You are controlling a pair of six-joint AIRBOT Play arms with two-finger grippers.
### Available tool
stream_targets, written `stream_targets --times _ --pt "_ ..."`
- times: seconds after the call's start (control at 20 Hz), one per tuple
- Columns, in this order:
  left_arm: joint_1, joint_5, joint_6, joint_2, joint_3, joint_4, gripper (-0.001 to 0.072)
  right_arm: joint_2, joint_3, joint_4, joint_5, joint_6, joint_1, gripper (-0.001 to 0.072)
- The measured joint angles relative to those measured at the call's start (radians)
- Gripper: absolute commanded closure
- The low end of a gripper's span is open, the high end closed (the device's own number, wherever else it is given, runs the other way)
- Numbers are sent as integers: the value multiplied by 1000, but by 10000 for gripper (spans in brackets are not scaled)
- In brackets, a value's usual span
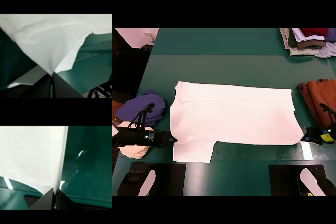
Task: Fold the shirts.
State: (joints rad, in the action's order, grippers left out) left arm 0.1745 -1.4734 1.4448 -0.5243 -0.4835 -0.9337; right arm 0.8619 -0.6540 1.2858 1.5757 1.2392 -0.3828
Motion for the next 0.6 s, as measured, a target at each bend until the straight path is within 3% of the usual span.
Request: stream_targets --times 0.1,0.25,0.6 --pt "0 -30 20 39 -24 35 686 -78 0 26 22 26 0 698" --pt "0 42 20 21 -95 57 686 -115 -18 19 26 52 3 698" --pt "0 291 -76 -326 -293 74 685 134 -227 -50 -80 72 106 698"
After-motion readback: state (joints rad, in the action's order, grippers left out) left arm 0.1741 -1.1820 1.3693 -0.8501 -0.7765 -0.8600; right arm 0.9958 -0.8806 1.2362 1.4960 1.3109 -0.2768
